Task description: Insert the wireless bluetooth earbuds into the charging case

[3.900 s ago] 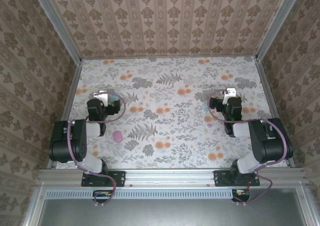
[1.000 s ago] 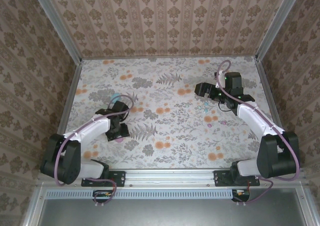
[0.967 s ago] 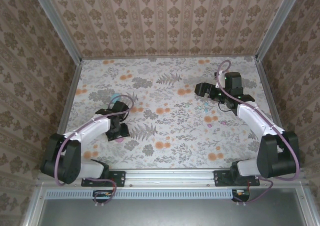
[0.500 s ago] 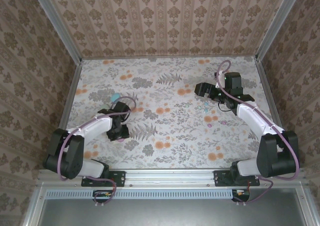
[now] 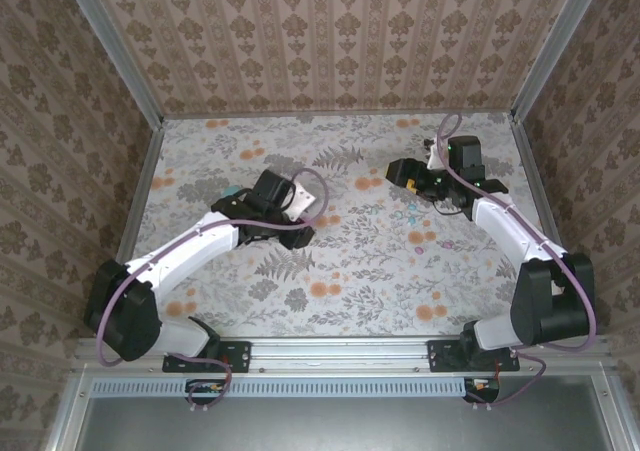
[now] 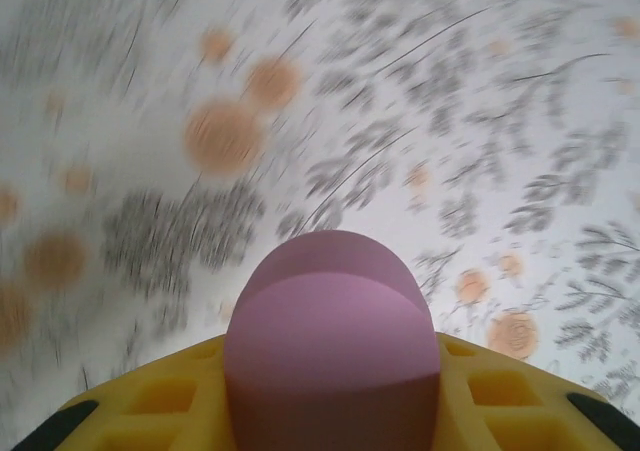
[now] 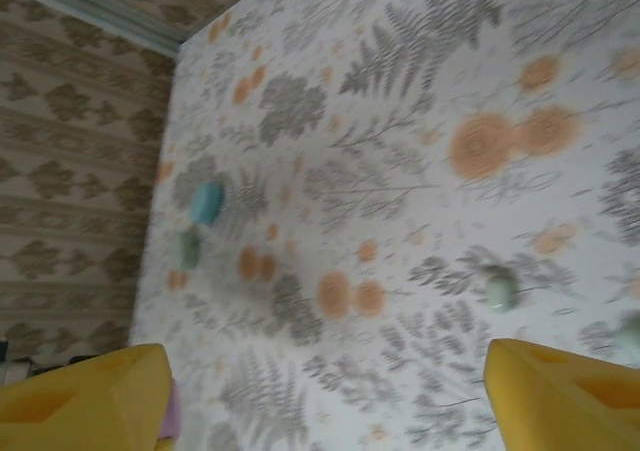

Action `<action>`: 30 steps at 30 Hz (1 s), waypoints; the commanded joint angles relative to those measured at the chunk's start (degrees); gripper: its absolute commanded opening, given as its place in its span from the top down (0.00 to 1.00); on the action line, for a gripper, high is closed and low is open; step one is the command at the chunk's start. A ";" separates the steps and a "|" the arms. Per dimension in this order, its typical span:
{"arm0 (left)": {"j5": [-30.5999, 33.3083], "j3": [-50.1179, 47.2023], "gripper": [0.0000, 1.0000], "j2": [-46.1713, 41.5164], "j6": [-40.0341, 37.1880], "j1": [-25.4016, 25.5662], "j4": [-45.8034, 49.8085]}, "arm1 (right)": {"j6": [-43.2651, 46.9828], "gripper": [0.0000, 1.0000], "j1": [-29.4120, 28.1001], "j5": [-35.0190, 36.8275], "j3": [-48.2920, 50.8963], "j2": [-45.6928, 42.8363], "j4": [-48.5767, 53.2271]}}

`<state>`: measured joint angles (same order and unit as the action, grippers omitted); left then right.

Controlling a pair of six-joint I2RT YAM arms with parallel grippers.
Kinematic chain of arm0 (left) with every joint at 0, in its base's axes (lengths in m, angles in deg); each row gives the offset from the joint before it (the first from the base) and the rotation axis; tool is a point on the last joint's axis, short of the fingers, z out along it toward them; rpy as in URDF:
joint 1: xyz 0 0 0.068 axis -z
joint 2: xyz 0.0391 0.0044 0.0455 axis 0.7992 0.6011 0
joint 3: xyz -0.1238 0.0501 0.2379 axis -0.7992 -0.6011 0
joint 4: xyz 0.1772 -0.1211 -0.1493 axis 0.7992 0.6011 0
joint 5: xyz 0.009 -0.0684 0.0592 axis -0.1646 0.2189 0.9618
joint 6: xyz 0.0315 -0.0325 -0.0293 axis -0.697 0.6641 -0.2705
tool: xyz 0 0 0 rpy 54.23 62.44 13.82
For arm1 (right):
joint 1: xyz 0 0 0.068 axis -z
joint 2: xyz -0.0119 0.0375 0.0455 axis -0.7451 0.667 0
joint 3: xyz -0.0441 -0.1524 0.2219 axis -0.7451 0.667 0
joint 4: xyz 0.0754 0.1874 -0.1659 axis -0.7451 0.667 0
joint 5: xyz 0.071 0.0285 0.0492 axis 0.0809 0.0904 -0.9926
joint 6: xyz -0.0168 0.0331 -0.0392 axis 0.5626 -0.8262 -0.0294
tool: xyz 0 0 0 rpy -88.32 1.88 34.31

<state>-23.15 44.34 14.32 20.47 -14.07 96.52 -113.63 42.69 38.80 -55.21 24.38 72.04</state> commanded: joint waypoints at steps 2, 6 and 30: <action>-11.19 3.61 0.61 -1.43 -24.80 0.04 0.07 | -5.40 0.24 -0.31 -12.11 -2.40 0.28 4.05; -13.45 8.26 0.61 0.24 -32.21 -0.16 2.20 | -8.44 0.32 -2.32 -18.85 -2.20 0.68 3.59; -17.53 20.87 0.60 8.71 -38.37 -0.23 10.36 | -16.28 0.39 -16.37 -25.33 -6.01 6.37 -2.66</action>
<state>-39.14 63.22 22.37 -16.58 -14.13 106.11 -128.55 27.11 15.30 -59.39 29.58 69.74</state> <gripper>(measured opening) 0.396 0.615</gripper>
